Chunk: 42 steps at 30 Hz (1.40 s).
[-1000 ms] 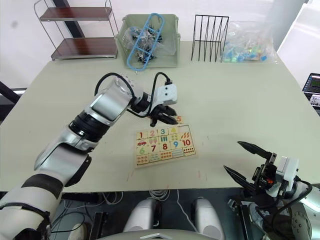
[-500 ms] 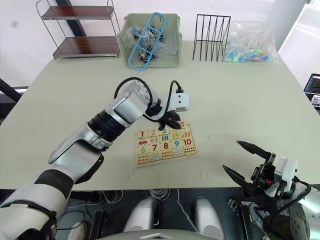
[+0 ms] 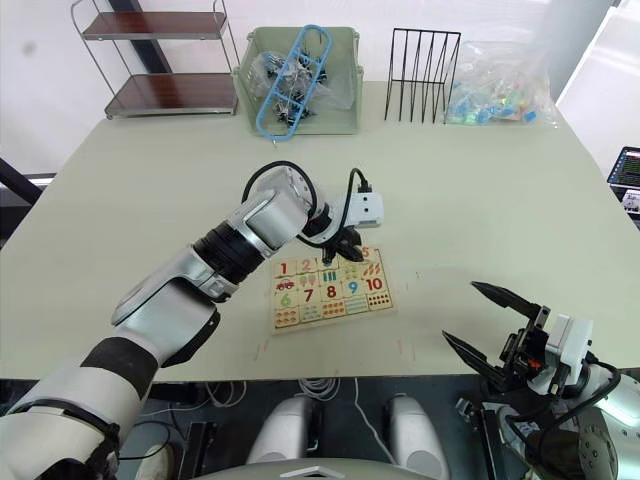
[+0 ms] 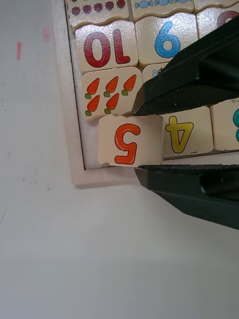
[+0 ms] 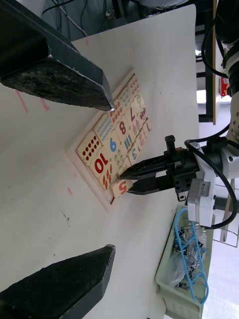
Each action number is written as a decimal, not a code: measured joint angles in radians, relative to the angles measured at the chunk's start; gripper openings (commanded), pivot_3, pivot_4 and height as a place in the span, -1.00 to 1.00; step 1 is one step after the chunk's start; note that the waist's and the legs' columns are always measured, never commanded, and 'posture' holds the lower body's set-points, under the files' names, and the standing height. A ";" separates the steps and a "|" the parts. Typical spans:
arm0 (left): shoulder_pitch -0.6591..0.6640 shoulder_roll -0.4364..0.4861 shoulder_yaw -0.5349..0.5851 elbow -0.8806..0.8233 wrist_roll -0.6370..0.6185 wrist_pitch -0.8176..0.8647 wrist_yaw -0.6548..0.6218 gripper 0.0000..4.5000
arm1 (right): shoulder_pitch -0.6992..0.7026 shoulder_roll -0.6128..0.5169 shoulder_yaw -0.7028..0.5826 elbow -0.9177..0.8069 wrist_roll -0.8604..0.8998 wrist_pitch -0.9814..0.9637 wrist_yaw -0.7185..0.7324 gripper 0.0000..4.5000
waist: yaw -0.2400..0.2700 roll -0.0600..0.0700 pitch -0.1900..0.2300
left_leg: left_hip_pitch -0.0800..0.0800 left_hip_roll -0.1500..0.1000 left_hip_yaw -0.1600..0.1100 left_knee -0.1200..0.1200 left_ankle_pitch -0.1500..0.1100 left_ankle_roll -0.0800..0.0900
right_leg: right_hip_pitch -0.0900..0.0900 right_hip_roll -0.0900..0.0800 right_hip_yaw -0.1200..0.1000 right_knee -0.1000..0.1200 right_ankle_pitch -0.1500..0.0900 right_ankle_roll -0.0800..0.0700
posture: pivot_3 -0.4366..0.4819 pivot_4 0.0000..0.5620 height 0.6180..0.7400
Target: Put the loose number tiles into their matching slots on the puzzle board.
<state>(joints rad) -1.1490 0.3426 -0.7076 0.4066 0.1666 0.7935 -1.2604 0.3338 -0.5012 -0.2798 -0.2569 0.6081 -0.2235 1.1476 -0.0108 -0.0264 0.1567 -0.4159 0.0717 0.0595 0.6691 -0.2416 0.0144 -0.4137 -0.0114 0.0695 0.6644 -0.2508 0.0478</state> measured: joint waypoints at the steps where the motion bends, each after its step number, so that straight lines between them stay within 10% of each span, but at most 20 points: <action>1: -0.001 -0.003 0.000 0.004 0.001 0.000 0.001 -0.58 | 0.003 0.000 0.000 0.000 0.000 0.000 0.000 1.00 | 0.000 0.000 0.000 | 0.000 0.000 0.000 0.000 0.000 0.000 | 0.000 0.000 0.000 0.000 0.000 0.000 | -0.05 -0.47 1.00; 23: -0.006 -0.047 0.001 0.043 0.018 -0.013 0.025 -0.58 | 0.007 0.000 0.000 0.000 -0.007 -0.001 -0.007 1.00 | 0.001 0.000 0.000 | 0.000 0.000 0.000 0.000 0.000 0.000 | 0.000 0.000 0.000 0.000 0.000 0.000 | -0.05 -0.47 1.00; 32: -0.005 -0.053 0.004 0.043 0.011 0.008 0.034 0.99 | 0.011 0.000 0.000 0.000 -0.008 -0.001 -0.007 1.00 | 0.000 0.000 0.000 | 0.000 0.000 0.000 0.000 0.000 0.000 | 0.000 0.000 0.000 0.000 0.000 0.000 | -0.05 -0.47 1.00; 42: -0.024 0.000 0.085 0.046 -0.052 0.047 -0.008 0.99 | 0.011 0.000 0.000 0.000 -0.009 -0.001 -0.007 1.00 | 0.000 0.001 0.000 | 0.000 0.000 -0.001 0.000 0.000 0.000 | 0.000 0.000 0.000 0.001 0.000 0.000 | -0.05 -0.47 1.00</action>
<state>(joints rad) -1.1732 0.3421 -0.6224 0.4521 0.1151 0.8409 -1.2679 0.3449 -0.5013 -0.2798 -0.2568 0.5989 -0.2248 1.1401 -0.0110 -0.0258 0.1565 -0.4158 0.0715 0.0590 0.6694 -0.2416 0.0144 -0.4134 -0.0113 0.0693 0.6649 -0.2507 0.0477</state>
